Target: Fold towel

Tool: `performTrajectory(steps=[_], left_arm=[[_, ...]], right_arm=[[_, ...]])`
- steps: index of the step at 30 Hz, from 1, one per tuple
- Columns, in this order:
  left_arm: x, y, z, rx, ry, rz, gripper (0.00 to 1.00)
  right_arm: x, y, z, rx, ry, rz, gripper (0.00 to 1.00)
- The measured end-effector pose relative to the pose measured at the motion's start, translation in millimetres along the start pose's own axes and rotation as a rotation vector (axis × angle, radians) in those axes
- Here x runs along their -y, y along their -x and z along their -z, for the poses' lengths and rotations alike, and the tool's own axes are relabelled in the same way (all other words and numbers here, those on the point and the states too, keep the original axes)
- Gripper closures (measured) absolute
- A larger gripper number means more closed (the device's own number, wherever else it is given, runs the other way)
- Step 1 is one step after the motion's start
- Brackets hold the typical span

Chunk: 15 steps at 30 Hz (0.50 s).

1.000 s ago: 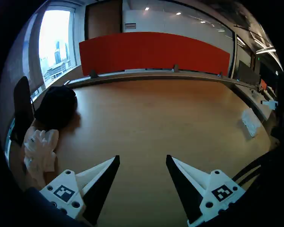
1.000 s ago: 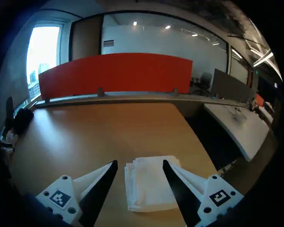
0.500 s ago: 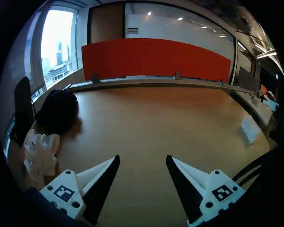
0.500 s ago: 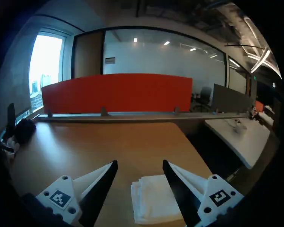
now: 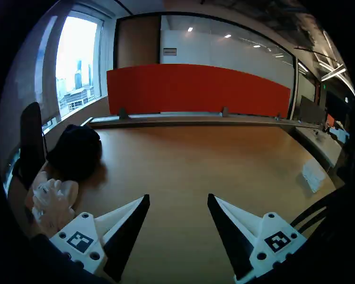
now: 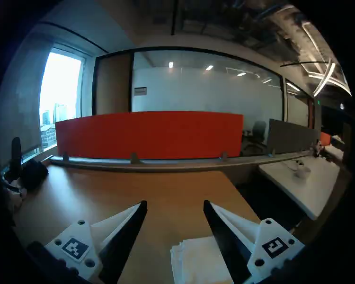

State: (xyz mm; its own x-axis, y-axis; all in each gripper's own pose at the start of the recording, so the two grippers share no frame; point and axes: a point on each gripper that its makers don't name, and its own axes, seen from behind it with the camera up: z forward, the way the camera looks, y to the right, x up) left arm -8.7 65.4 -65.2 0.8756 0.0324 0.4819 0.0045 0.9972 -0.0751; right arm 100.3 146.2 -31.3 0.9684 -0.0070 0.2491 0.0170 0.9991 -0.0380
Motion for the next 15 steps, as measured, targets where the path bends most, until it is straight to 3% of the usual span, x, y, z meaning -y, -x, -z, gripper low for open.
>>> performTrajectory(steps=[8, 15], left_arm=[[6.7, -41.6, 0.9, -0.109, -0.016, 0.003, 0.10], [11.5, -66.6, 3.4, -0.172, -0.021, 0.013, 0.10]], right_arm=[[1.5, -32.4, -4.1, -0.091, 0.027, 0.011, 0.07], [6.1, -43.3, -8.0, -0.112, 0.022, 0.014, 0.06]])
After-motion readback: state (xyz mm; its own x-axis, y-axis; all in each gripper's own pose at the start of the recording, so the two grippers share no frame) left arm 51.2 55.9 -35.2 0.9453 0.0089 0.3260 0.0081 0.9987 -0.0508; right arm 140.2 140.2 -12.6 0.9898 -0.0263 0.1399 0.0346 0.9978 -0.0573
